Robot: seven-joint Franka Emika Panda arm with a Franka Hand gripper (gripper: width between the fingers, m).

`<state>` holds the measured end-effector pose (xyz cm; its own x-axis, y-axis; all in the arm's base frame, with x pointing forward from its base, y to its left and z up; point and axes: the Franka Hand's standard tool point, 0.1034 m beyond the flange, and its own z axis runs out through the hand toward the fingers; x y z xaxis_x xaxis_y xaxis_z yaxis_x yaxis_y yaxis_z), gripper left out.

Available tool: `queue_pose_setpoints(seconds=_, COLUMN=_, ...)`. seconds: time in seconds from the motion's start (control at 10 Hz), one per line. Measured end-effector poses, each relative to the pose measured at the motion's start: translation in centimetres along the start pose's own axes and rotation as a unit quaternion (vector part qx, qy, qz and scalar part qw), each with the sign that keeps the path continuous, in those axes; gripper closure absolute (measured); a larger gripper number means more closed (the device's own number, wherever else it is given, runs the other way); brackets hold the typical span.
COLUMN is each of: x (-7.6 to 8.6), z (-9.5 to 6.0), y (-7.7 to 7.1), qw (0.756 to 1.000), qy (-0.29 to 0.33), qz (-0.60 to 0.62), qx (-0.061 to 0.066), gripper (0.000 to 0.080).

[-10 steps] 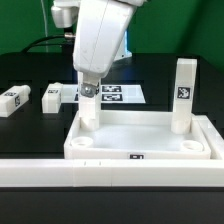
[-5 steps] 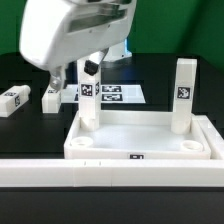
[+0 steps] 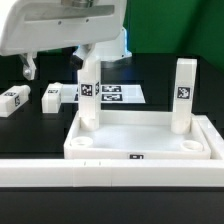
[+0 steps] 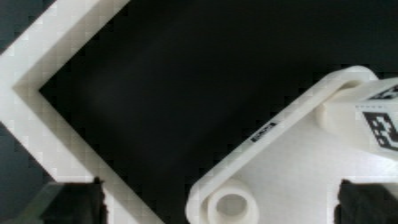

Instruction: Assemble desk

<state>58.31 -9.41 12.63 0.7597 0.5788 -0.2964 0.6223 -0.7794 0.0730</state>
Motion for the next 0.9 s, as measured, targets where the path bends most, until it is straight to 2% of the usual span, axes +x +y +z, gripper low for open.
queue_pose_setpoints(seconds=0.1, x=0.0, z=0.0, y=0.0, qw=1.000, qy=-0.001, qz=0.018, qx=0.000, gripper=0.0150)
queue_pose_setpoints(seconds=0.2, x=-0.4, z=0.2, y=0.2, qw=1.000, qy=-0.002, qz=-0.007, qx=0.006, gripper=0.0150)
queue_pose_setpoints(seconds=0.3, x=-1.7, z=0.5, y=0.9, qw=1.000, qy=-0.003, qz=-0.014, qx=0.019, gripper=0.0150)
queue_pose_setpoints(seconds=0.6, x=-5.9, z=1.2, y=1.9, qw=0.999, qy=-0.019, qz=0.012, qx=0.044, gripper=0.0150)
queue_pose_setpoints(seconds=0.7, x=-6.9, z=1.6, y=1.9, qw=0.998, qy=-0.024, qz=0.022, qx=0.049, gripper=0.0150)
queue_pose_setpoints(seconds=0.8, x=-6.8, z=2.1, y=1.3, qw=0.999, qy=-0.017, qz=0.024, qx=0.044, gripper=0.0150)
queue_pose_setpoints(seconds=0.9, x=-6.7, z=2.1, y=1.1, qw=0.999, qy=-0.018, qz=0.021, qx=0.046, gripper=0.0150)
